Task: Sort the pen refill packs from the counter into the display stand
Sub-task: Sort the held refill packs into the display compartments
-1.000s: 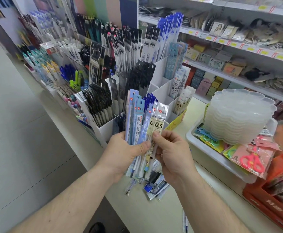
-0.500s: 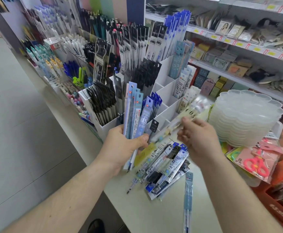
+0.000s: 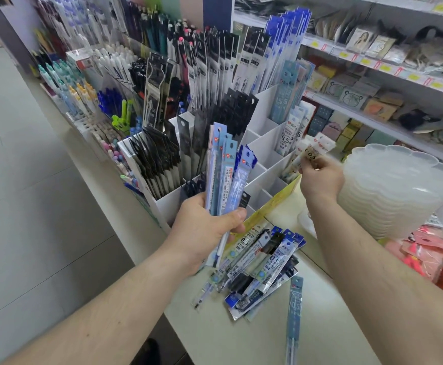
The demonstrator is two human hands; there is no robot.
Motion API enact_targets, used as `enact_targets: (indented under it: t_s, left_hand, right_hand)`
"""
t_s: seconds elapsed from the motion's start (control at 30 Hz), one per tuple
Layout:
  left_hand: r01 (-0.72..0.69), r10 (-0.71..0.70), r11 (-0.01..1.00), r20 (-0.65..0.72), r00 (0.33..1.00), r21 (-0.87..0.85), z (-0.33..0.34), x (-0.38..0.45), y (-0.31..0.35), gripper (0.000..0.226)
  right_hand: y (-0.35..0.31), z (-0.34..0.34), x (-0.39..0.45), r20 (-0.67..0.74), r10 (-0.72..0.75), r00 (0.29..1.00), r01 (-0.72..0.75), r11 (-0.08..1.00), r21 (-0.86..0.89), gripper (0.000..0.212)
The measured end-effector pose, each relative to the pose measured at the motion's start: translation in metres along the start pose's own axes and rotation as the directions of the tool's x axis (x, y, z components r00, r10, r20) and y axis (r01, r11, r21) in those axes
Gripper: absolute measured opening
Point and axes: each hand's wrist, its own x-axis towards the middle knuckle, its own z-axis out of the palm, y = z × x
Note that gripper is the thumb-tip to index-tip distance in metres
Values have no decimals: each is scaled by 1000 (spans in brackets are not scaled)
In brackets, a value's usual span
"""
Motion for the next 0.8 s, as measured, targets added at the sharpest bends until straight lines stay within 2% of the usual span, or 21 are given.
enact_targets:
  t_s: [0.1, 0.23, 0.37, 0.53, 0.7, 0.8]
  left_hand:
    - [0, 0, 1000, 2, 1000, -24, -1, 2, -1, 21]
    - [-4, 5, 999, 24, 1000, -53, -3, 2, -2, 19]
    - [-17, 21, 997, 66, 998, -69, -6, 1, -3, 17]
    - [36, -20, 993, 147, 989, -113, -10, -3, 2, 14]
    - [93, -53, 982, 230, 972, -162, -15, -9, 7, 26]
    - [125, -78, 976, 248, 966, -180, -18, -13, 6, 28]
  right_hand:
    - [6, 9, 4, 54, -4, 999, 11, 991, -135, 26]
    - [12, 17, 7, 120, 63, 991, -26, 958, -287, 19]
    - [17, 23, 10, 178, 127, 976, -52, 925, -377, 20]
    - [14, 27, 11, 171, 202, 964, -131, 926, -355, 27]
    - [4, 12, -17, 60, 199, 978, -171, 934, -314, 30]
    - [-3, 2, -44, 46, 196, 979, -192, 978, -84, 34]
